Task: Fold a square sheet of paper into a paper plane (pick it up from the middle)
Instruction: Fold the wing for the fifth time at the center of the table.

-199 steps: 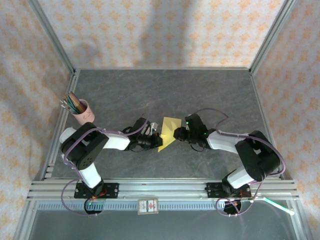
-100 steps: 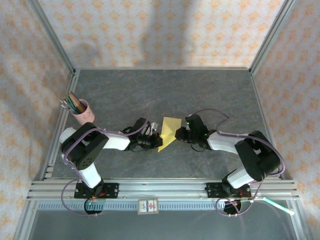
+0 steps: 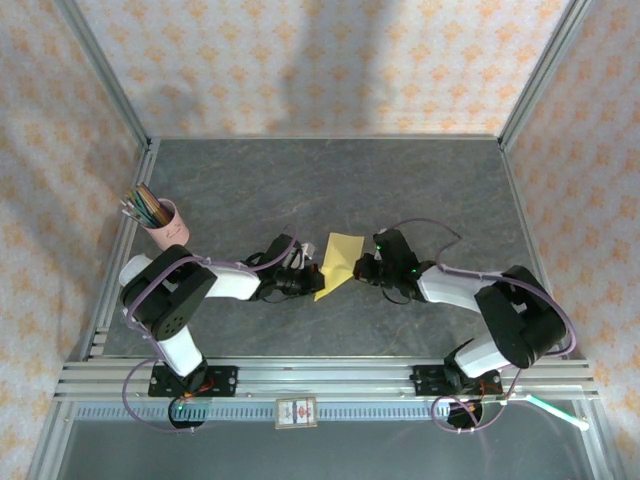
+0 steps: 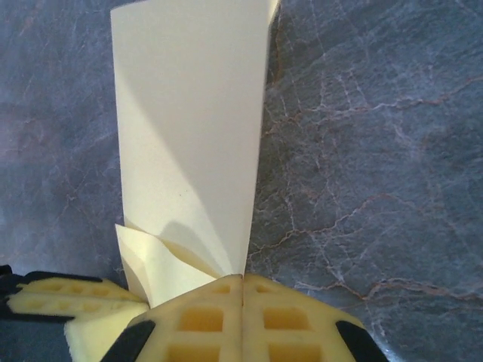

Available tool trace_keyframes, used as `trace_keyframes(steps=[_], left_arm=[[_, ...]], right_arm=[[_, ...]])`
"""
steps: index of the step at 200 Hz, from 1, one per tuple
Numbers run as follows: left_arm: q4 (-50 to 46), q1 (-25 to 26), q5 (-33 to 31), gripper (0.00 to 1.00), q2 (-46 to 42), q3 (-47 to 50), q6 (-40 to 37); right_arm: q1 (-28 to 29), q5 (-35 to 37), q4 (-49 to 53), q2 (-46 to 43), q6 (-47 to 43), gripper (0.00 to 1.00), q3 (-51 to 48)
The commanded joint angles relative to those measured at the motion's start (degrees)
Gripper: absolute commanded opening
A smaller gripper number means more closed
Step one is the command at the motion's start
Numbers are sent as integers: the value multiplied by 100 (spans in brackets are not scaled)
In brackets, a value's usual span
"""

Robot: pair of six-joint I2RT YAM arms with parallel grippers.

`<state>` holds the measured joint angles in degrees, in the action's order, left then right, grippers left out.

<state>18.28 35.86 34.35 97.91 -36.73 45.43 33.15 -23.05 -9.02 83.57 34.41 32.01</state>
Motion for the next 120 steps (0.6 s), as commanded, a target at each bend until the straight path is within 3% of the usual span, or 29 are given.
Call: trace_keyframes(steps=[1,68,120], left_arm=[[-132,-37,-433,9,-251,-111,-304],[60,700,-2091,25,-1151,30,-1631],[-91,1365,-3389,36,-1143,5,-2472]], right_arm=[[-19,-35,66,-182,259,0,77],[-20,-507,230,-194,1122,0,267],[-61,-826,-5,-227,1534,0,265]])
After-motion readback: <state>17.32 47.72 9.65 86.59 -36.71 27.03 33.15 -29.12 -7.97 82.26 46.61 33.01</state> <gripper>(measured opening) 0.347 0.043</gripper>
